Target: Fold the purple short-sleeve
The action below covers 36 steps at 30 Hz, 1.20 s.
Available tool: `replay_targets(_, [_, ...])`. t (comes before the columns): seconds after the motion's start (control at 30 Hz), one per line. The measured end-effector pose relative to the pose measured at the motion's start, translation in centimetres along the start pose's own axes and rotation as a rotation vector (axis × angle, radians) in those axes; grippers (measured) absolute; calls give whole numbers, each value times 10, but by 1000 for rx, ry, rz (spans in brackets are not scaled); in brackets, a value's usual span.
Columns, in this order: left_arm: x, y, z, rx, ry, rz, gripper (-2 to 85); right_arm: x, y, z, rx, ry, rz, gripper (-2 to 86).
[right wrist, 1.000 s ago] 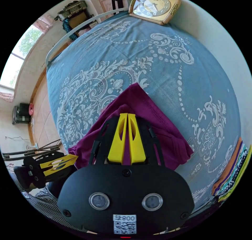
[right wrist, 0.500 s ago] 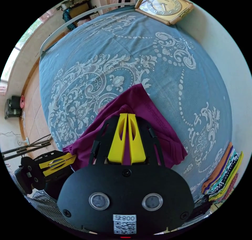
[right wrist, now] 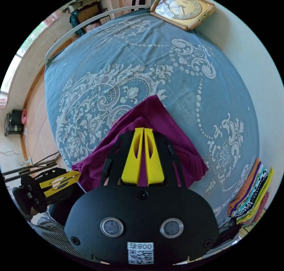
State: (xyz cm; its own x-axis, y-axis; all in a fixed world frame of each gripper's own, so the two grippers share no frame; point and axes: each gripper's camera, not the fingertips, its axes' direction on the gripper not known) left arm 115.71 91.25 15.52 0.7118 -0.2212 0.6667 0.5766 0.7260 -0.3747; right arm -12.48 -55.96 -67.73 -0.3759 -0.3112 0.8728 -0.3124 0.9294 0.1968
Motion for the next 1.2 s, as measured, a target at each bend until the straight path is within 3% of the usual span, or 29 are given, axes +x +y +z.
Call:
replay_targets(0.3, [-34, 37, -4, 32, 66, -82, 8, 47, 110, -24, 75, -94, 114, 45])
replay_targets(0.63, [-93, 92, 19, -2, 412, -319, 39, 91, 328, 15, 15, -432, 377, 59])
replay_targets(0.77, [-95, 94, 17, -5, 355, -303, 46, 86, 377, 33, 8, -520, 453, 59])
replay_targets(0.87, [-95, 91, 13, 4, 324, -285, 49, 68, 394, 28, 50, -496, 414, 59])
replay_targets(1.03, [-102, 88, 12, 16, 292, -315, 54, -6, 387, 16, 73, -263, 139, 64])
replay_targets(1.2, [-113, 90, 17, 12, 319, -386, 53, -60, 390, 25, 59, -168, -15, 67])
